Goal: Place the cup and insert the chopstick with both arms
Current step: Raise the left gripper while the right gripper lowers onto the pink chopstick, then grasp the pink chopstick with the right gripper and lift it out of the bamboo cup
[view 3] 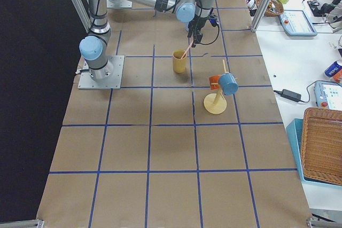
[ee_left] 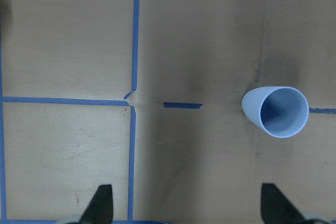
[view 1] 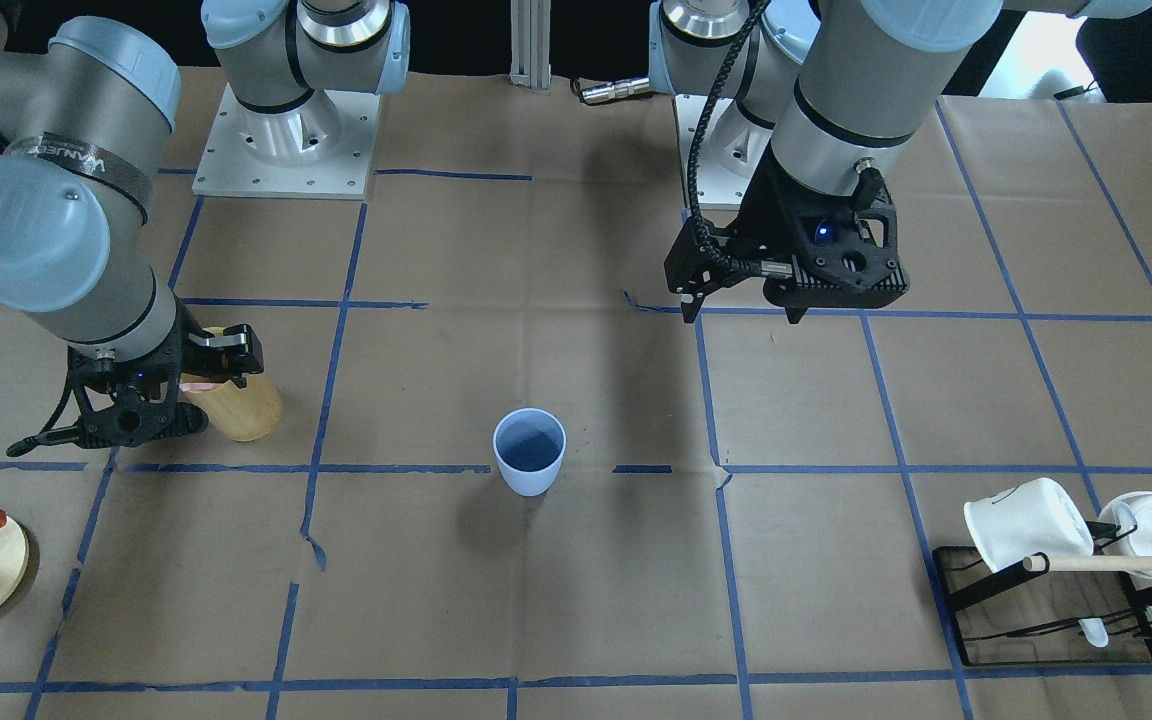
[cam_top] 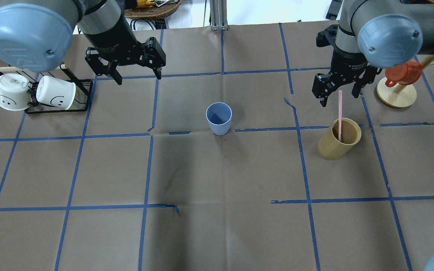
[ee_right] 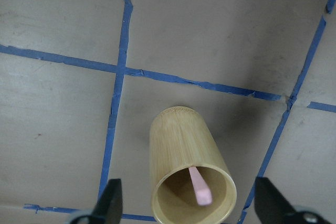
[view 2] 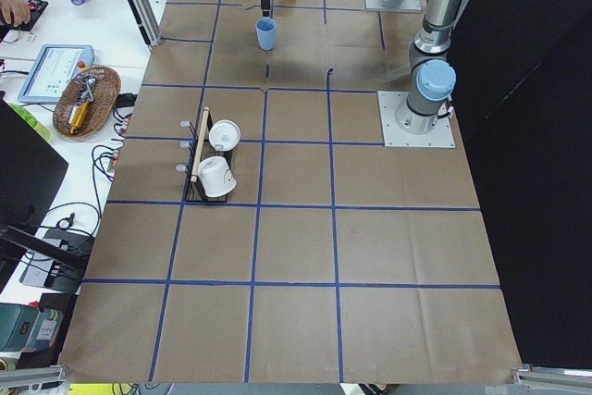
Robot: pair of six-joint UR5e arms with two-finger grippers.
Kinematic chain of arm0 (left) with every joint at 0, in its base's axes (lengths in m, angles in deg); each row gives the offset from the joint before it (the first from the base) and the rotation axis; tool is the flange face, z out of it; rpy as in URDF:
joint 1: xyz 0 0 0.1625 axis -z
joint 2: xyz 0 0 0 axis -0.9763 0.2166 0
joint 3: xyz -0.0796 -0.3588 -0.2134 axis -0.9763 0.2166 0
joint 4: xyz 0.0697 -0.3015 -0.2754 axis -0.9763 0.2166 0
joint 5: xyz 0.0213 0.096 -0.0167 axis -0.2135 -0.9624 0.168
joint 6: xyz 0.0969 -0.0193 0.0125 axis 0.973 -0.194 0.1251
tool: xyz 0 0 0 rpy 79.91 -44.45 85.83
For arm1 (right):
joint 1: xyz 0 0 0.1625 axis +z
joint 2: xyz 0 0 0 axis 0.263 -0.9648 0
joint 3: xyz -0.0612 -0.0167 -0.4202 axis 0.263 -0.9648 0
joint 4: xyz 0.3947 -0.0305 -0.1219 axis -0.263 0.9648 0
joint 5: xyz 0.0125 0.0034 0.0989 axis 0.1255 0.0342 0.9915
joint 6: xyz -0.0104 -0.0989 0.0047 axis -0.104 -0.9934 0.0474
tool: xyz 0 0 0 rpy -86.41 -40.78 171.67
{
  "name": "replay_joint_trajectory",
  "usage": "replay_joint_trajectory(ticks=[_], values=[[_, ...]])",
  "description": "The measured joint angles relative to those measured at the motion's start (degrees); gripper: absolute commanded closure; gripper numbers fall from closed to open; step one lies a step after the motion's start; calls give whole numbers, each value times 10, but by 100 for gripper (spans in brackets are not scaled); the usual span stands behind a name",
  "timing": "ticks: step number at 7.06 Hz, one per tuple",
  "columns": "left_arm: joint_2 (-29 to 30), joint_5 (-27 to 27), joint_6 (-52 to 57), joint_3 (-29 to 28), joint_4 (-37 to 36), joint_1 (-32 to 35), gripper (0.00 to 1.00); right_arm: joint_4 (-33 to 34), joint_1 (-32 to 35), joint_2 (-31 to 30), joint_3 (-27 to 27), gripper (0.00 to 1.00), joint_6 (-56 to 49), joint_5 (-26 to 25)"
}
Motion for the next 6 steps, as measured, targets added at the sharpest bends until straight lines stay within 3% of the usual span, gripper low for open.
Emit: replay_joint_trajectory(ticks=[3,4,6], values=[[-7,-1,10,5,2,-8,0,3,0,7,-5,91,1,0],[-2,-1,8,6,0,-9,0,3,0,7,-6,96,1,0],[7,-1,4,6,-5,-10,0,3,-1,5,-8,97,-2,-1]])
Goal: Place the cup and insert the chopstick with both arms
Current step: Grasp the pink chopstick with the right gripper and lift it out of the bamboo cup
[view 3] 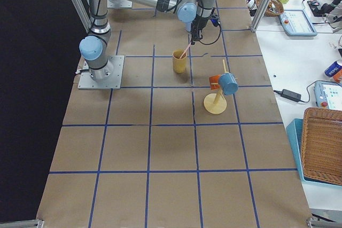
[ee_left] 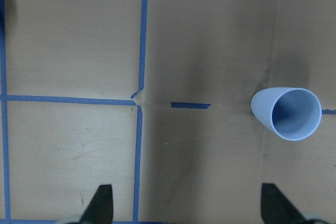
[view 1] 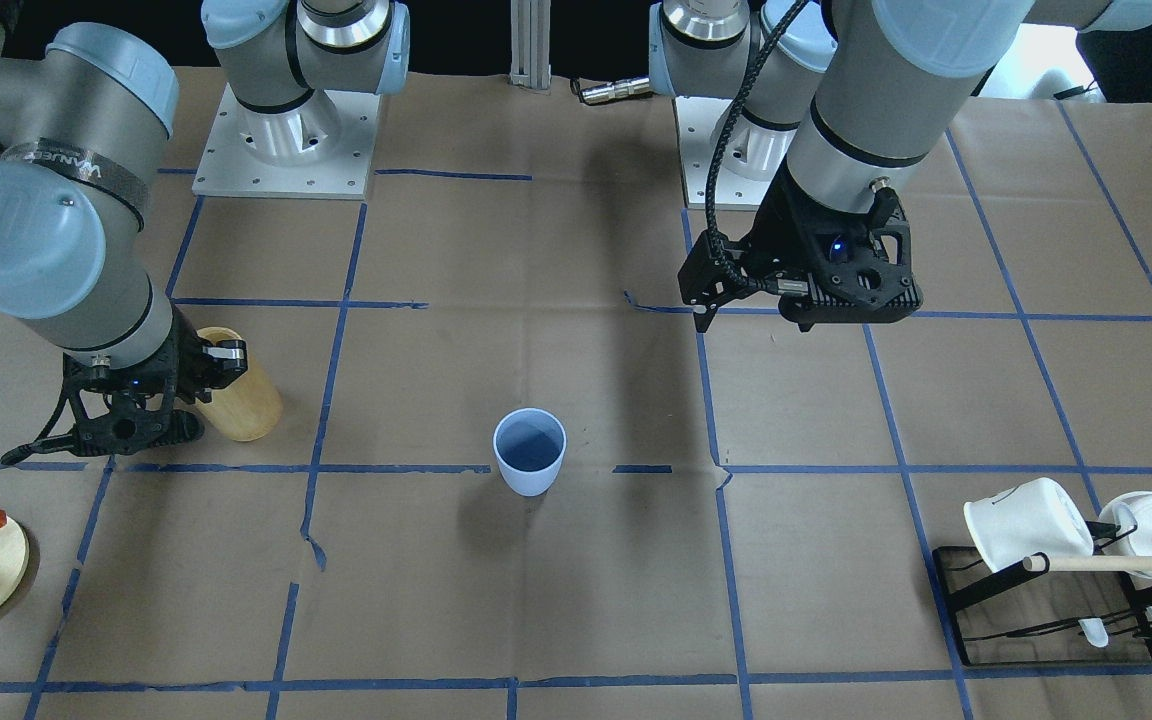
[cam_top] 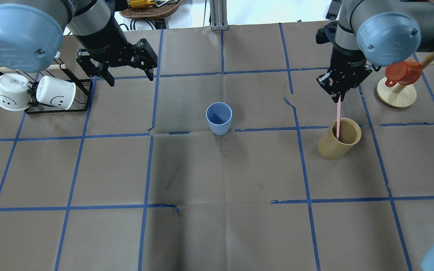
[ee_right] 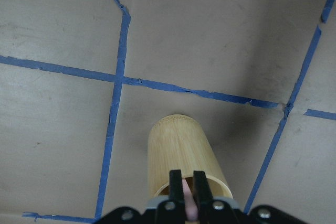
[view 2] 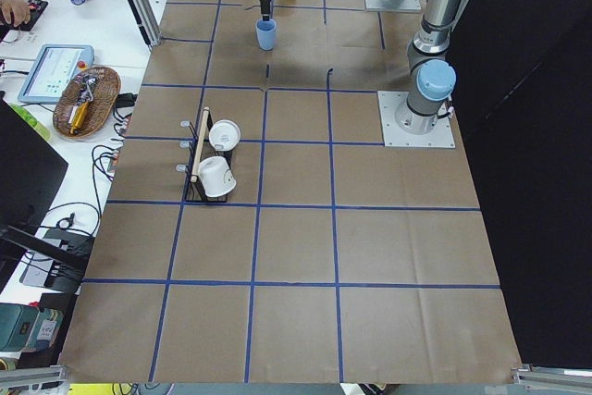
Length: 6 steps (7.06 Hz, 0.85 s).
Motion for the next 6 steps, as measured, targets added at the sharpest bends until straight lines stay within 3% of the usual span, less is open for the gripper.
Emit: replay_joint_trajectory(ticks=[3,6], values=[[-2,-1,0,0,0,0,0,-20,0,-7,-36,97,1,-4],[-1,1,0,0,-1,-1,0,-94,6,-13,-167,97,0,11]])
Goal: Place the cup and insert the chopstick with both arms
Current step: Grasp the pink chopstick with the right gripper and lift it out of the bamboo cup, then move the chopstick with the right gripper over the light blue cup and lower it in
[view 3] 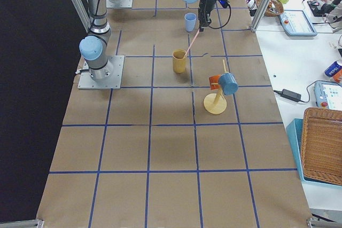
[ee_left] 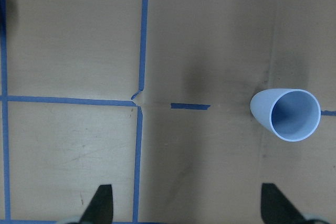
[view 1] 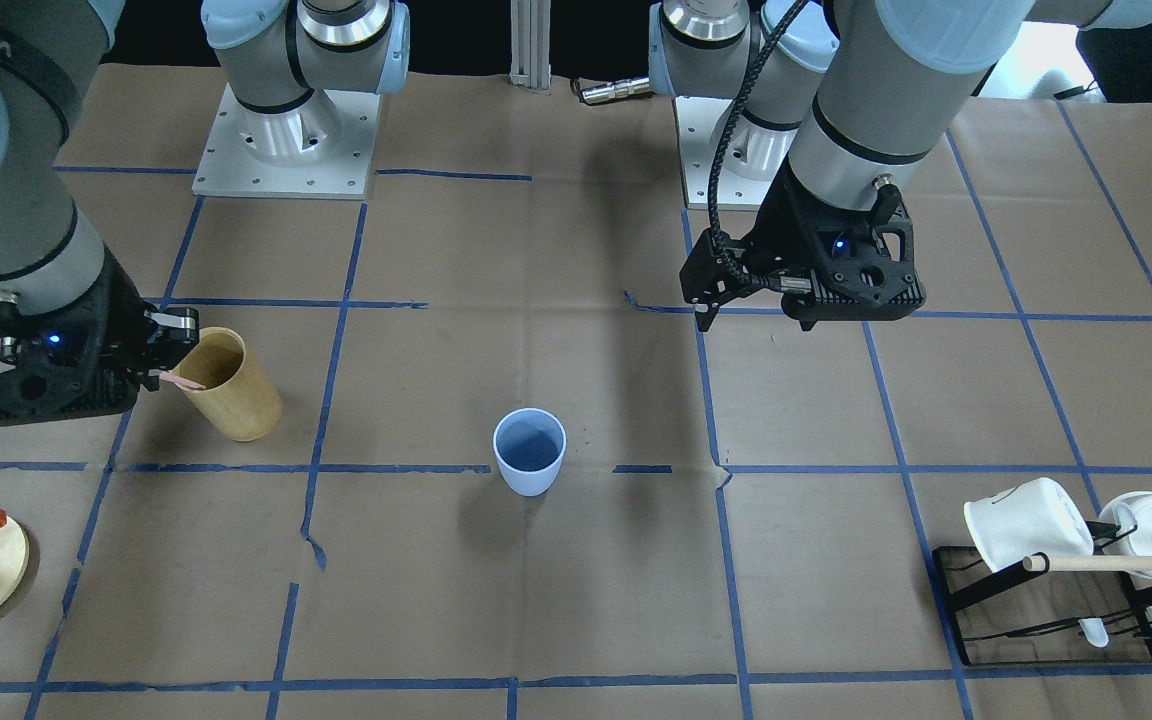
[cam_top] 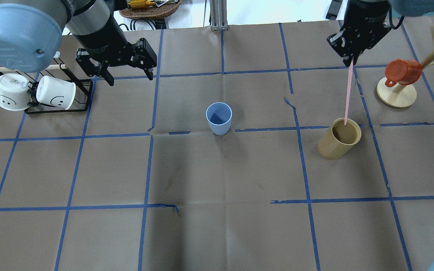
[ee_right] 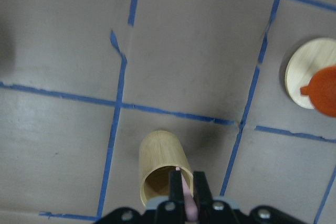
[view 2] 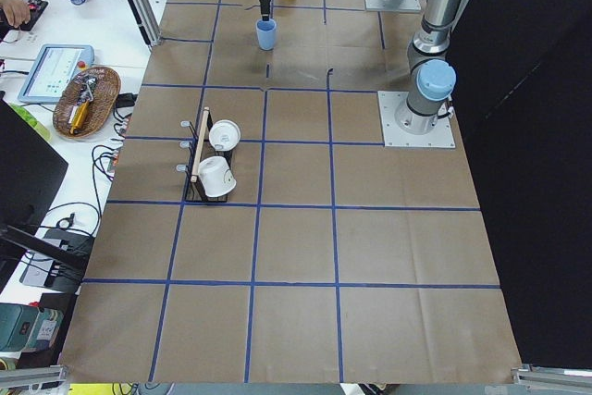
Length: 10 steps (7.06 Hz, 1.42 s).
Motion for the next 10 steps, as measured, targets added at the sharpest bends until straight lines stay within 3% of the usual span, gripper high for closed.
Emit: replay_joint_trajectory(ticks=[2,5,8,10], values=[[0,0,0,0,0,0,0,-14,19,-15,-71,97,35,78],[-2,-2,0,0,0,0,0,87,100,0,-85,97,192,156],[-4,-3,0,1,2,0,0,164,183,47,-72,97,281,121],[-3,-3,0,1,2,0,0,221,209,32,9,97,294,101]])
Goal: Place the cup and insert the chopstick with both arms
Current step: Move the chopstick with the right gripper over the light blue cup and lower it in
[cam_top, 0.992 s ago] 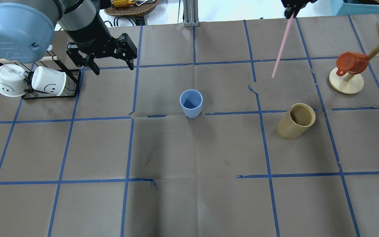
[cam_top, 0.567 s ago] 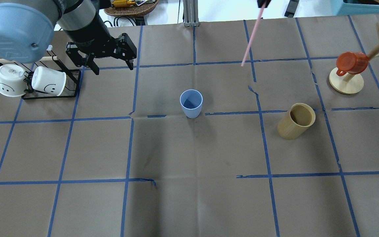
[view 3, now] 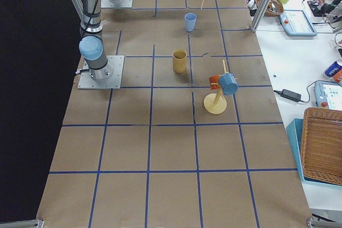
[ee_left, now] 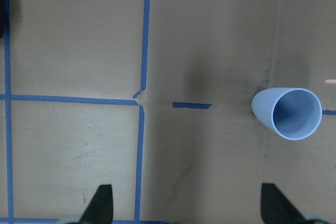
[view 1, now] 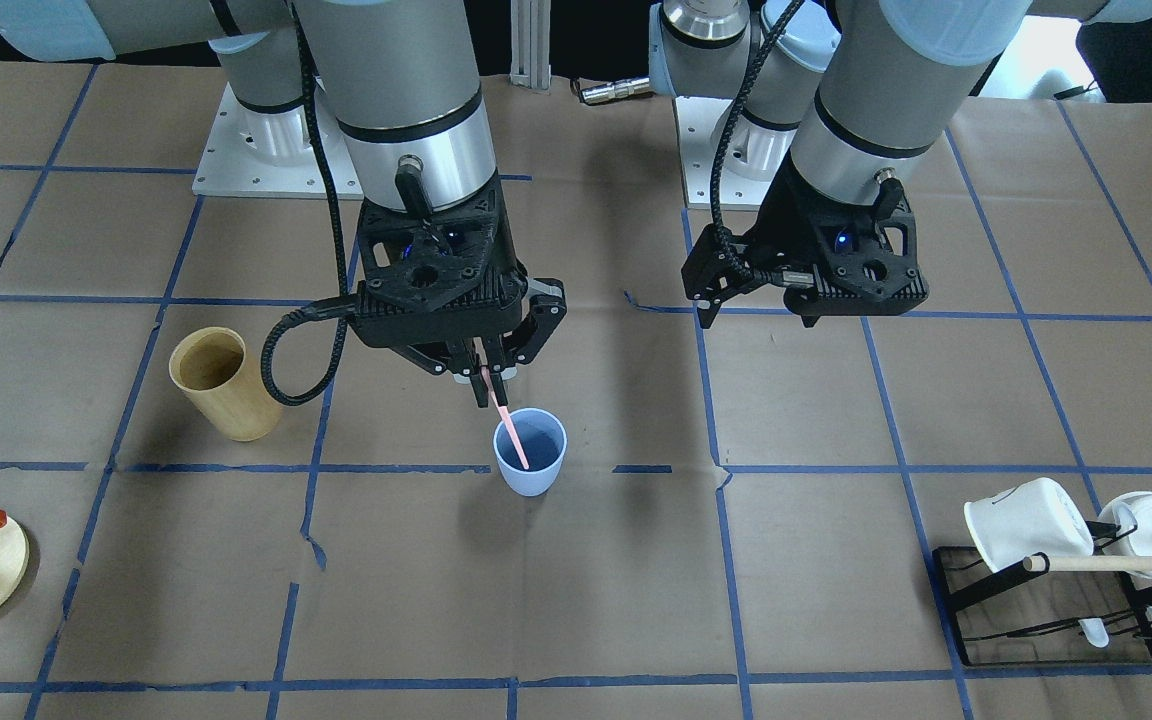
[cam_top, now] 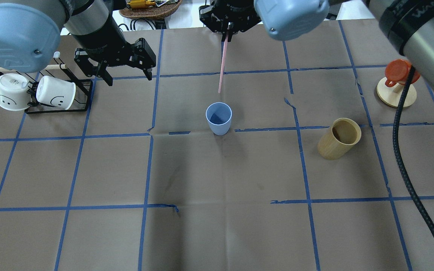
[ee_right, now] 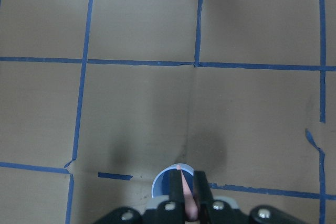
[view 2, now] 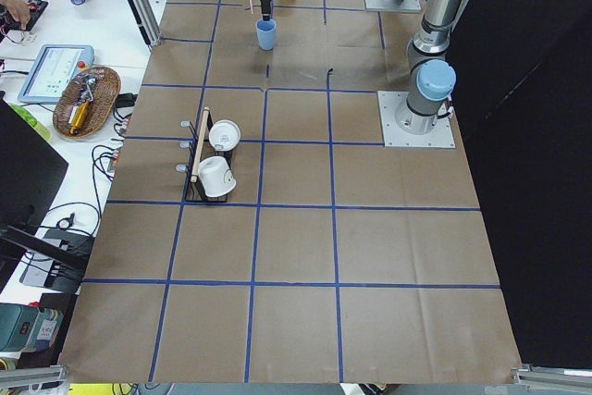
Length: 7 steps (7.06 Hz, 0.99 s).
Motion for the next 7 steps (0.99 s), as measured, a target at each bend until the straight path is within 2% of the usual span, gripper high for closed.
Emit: replay_joint_trajectory(ticks=[2,6,7], values=[[-1,0,0,0,1,0,0,45,6,-27,64,97,-3,-6],[-2,0,0,0,4,0,0,53,6,-28,84,95,5,-1],[-2,0,0,0,3,0,0,52,6,-27,86,92,5,0]])
